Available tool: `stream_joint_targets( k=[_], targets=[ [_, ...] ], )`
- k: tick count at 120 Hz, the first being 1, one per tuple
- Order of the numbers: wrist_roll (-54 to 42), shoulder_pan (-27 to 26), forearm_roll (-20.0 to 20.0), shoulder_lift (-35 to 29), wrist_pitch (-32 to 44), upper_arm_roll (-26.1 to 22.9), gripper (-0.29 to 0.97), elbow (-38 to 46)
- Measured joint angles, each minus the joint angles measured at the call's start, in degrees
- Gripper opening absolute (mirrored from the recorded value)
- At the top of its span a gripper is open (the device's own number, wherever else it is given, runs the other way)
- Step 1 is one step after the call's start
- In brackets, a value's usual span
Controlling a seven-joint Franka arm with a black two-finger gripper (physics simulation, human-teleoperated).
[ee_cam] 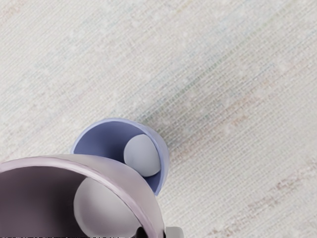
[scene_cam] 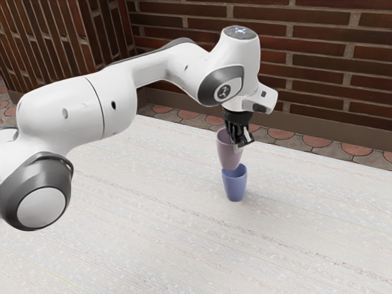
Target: Place the left cup onto the right cup
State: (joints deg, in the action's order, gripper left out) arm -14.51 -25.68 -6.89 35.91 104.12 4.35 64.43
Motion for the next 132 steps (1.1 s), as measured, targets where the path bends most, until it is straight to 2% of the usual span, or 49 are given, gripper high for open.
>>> stream_joint_targets(
  k=[44, 132],
  targets=[
    [-0.03, 0.35, -0.39, 2.73, -0.08, -0.55, -0.11, -4.09],
    [-0.34, 2.34, -0.53, 6.39, 0.06, -1.36, -0.11, -6.10]
  ],
)
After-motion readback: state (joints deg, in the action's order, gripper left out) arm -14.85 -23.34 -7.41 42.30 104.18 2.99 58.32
